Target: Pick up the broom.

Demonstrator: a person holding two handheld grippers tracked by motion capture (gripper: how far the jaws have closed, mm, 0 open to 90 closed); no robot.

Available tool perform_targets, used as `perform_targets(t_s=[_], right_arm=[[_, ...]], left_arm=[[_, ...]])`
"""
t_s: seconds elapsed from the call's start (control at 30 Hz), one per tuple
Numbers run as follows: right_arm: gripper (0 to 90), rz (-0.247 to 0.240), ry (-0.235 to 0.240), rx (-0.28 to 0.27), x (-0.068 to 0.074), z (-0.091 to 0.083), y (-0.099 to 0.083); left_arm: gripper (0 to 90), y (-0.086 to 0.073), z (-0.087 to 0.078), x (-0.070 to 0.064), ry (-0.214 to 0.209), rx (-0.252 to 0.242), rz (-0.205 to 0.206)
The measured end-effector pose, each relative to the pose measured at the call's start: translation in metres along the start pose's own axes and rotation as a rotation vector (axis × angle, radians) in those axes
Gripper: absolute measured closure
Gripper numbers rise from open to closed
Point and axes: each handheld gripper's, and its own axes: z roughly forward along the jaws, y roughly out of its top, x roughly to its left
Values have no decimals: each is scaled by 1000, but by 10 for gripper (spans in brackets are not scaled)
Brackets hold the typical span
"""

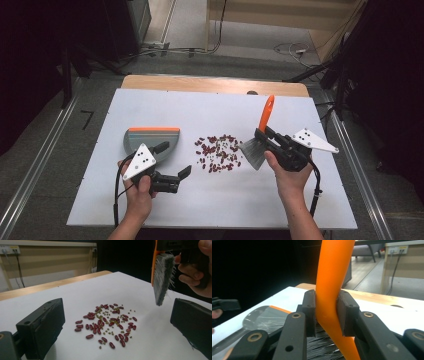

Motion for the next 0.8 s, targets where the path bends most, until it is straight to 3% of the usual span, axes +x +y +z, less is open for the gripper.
perform_targets(t_s=[0.3, 0.33, 0.8], right_arm=[[693, -15, 34, -4, 19, 9, 0], [693, -17, 37, 0, 21, 10, 0], [693, -45, 79, 5, 50, 22, -5]], left_arm=[[0, 8, 18, -7, -40, -13, -3], [0, 8, 20, -9, -54, -21, -20], [0, 9, 30, -28, -115, -13, -25]])
